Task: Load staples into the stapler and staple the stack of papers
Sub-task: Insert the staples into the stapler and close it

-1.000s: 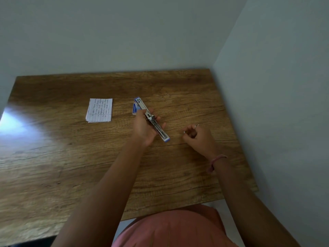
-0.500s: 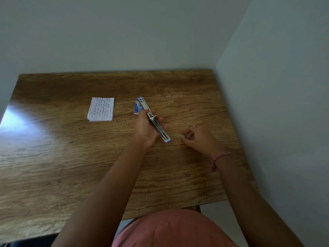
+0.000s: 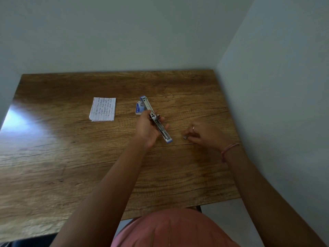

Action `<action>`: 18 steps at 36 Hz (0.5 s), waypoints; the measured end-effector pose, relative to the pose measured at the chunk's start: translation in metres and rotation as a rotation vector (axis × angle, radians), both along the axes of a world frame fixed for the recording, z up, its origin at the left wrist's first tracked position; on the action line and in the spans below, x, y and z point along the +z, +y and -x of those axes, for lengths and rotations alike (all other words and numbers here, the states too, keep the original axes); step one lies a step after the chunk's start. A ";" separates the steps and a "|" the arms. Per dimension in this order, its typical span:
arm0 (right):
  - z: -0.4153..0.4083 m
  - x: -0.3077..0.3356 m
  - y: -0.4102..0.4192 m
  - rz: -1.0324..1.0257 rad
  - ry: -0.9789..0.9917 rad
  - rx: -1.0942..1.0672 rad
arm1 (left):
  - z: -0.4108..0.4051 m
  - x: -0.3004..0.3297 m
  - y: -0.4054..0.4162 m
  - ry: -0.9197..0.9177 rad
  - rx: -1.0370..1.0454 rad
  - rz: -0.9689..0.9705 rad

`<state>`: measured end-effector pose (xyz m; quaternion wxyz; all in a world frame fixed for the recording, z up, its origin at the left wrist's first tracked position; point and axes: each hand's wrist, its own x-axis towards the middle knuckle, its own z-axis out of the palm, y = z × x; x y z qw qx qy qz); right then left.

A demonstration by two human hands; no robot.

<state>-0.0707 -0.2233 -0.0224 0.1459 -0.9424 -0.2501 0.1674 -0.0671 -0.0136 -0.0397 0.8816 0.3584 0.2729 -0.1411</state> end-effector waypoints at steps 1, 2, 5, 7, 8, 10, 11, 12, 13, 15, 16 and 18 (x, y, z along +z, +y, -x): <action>-0.001 0.000 0.001 0.006 0.001 0.006 | 0.000 0.000 0.000 -0.004 0.002 0.001; -0.002 -0.001 0.001 0.010 0.002 0.010 | 0.000 0.000 0.001 -0.008 0.006 0.003; -0.001 -0.005 0.001 0.007 -0.004 -0.016 | 0.002 -0.001 0.002 -0.021 0.024 0.020; 0.003 -0.009 0.001 -0.054 -0.013 -0.088 | 0.003 -0.002 0.002 -0.038 0.041 0.023; 0.005 -0.011 0.002 -0.108 -0.014 -0.141 | 0.004 -0.002 0.003 -0.050 0.050 0.027; 0.011 -0.017 0.005 -0.204 -0.018 -0.255 | 0.006 -0.002 0.003 -0.077 0.071 0.049; 0.014 -0.020 0.008 -0.237 -0.018 -0.313 | 0.008 -0.002 0.003 -0.089 0.085 0.067; 0.016 -0.022 0.010 -0.273 -0.015 -0.373 | 0.009 -0.002 0.003 -0.099 0.100 0.083; 0.018 -0.025 0.014 -0.317 -0.010 -0.433 | 0.010 -0.003 0.003 -0.110 0.116 0.096; 0.021 -0.026 0.023 -0.430 0.003 -0.548 | 0.012 -0.004 0.002 -0.134 0.149 0.122; 0.022 -0.024 0.029 -0.493 0.009 -0.597 | 0.013 -0.005 0.001 -0.146 0.160 0.135; 0.023 -0.019 0.041 -0.610 0.017 -0.640 | 0.016 -0.006 0.000 -0.166 0.173 0.149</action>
